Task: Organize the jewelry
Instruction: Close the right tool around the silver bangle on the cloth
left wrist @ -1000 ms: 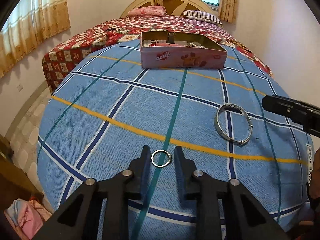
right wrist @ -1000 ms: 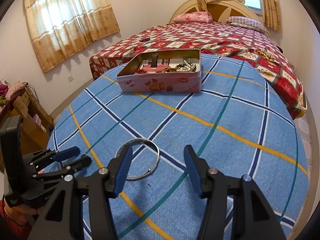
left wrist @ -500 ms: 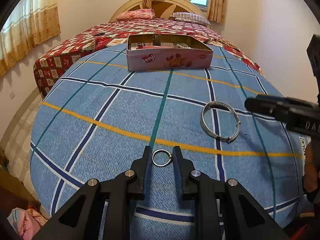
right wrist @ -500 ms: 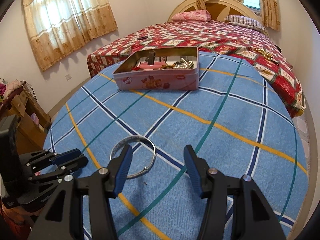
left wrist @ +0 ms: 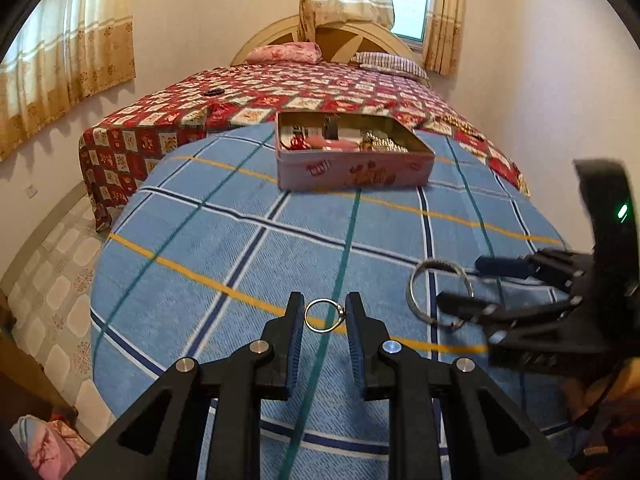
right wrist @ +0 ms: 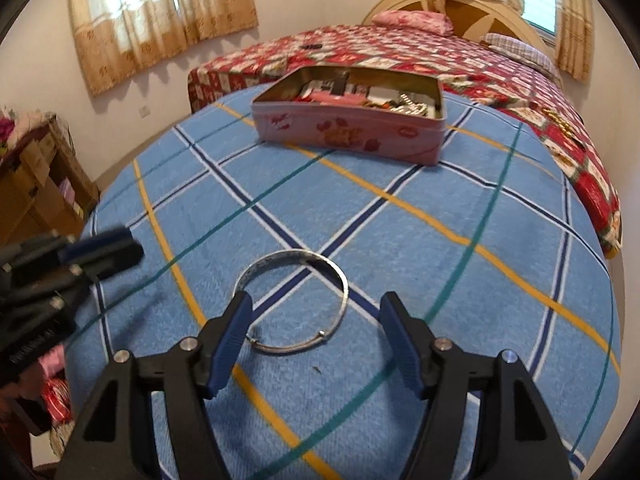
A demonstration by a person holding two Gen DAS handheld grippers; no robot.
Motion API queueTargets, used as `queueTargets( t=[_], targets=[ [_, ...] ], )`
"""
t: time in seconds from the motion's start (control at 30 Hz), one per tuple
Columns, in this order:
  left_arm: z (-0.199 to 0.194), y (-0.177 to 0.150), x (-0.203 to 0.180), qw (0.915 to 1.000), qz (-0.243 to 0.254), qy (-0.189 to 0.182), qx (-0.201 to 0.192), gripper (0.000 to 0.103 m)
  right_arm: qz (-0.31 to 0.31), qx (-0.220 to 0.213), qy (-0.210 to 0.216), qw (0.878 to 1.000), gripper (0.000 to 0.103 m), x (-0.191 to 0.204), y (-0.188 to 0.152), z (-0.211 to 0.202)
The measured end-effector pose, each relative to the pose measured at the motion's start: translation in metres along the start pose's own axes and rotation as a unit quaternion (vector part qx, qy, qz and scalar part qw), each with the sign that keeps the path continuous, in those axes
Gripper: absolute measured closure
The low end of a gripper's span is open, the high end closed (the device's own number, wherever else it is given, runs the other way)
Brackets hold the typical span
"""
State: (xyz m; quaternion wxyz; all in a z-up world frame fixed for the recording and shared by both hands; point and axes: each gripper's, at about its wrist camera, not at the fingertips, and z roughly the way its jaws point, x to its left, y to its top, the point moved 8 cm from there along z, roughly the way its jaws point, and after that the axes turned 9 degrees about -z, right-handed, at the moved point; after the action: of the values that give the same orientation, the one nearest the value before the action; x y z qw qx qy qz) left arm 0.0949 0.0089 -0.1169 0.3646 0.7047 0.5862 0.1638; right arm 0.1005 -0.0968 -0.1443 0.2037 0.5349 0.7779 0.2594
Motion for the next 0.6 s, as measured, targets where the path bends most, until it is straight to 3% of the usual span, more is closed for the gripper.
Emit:
queueTargets(
  t=[0.23,0.47,0.53,0.6],
  targets=[
    [-0.001,0.01,0.006,0.9999,-0.01,0.002,-0.008,0.082,-0.041,0.027,-0.012,0.999,0.025,0.016,0.002,0.016],
    [-0.001,0.012,0.005,0.9998,-0.015,-0.005,-0.009,0.082,-0.047,0.03,-0.01,0.998,0.025,0.016,-0.001,0.013],
    [-0.002,0.013,0.005,0.9998,-0.018,-0.008,-0.009,0.082,-0.047,0.028,-0.01,0.998,0.031,0.015,-0.001,0.012],
    [-0.003,0.014,0.004,0.9997,-0.019,-0.011,-0.01,0.082,-0.044,0.023,-0.011,0.999,0.057,0.013,0.0,0.009]
  ],
)
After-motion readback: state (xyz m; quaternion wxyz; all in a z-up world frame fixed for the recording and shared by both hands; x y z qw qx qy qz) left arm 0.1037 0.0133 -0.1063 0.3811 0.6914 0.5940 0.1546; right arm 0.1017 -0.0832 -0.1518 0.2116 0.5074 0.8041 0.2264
